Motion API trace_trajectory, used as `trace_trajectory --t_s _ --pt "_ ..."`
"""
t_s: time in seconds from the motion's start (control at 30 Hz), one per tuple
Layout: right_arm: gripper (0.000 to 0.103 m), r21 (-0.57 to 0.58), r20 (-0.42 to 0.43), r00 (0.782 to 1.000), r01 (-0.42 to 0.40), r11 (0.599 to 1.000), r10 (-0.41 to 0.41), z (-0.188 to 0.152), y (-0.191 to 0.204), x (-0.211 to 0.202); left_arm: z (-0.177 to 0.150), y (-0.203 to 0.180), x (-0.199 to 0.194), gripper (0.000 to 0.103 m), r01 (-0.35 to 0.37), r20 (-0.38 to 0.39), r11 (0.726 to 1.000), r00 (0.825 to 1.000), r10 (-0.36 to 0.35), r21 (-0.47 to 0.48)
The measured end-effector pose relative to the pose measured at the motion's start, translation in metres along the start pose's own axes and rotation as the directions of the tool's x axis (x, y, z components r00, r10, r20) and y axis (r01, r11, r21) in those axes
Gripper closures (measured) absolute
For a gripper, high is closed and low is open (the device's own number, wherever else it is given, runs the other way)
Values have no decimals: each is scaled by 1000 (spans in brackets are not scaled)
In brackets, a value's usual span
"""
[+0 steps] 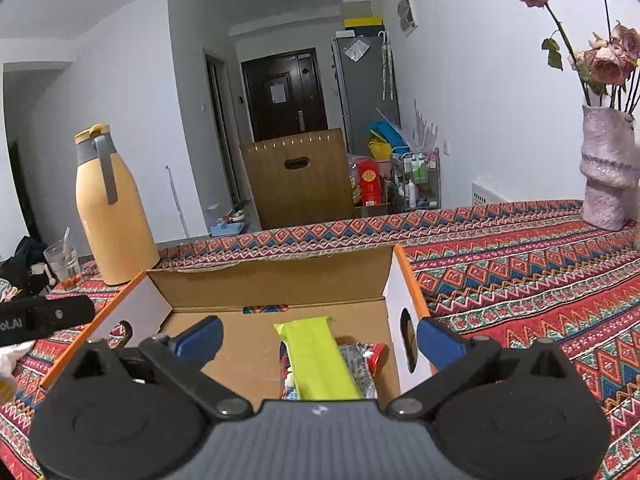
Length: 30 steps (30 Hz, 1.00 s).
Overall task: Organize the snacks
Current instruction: 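Release the green bar and cookie packet into the box with both grippers, then grasp the orange wafer pack with the right gripper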
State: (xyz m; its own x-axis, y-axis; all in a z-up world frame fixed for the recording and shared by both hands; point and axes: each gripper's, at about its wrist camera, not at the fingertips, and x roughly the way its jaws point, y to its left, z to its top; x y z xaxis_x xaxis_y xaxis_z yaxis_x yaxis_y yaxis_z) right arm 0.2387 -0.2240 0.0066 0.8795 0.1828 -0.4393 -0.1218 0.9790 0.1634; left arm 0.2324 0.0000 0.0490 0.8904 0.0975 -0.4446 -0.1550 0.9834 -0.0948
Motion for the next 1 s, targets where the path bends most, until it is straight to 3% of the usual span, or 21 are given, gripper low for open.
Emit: trace_trajectory --t_s 0.23,0.53,1.0 --pt "0 -28 35 999 5 1000 -4 8 7 -25 7 0 -24 0 11 25 1000 1000 -11 -3" --pt "0 -73 47 999 1 997 3 1 15 -68 -6 11 -64 0 29 22 999 999 -30 18" --pt "0 -120 -57 998 -38 992 32 -67 27 -133 -72 41 -122 0 55 -15 996 998 -54 74"
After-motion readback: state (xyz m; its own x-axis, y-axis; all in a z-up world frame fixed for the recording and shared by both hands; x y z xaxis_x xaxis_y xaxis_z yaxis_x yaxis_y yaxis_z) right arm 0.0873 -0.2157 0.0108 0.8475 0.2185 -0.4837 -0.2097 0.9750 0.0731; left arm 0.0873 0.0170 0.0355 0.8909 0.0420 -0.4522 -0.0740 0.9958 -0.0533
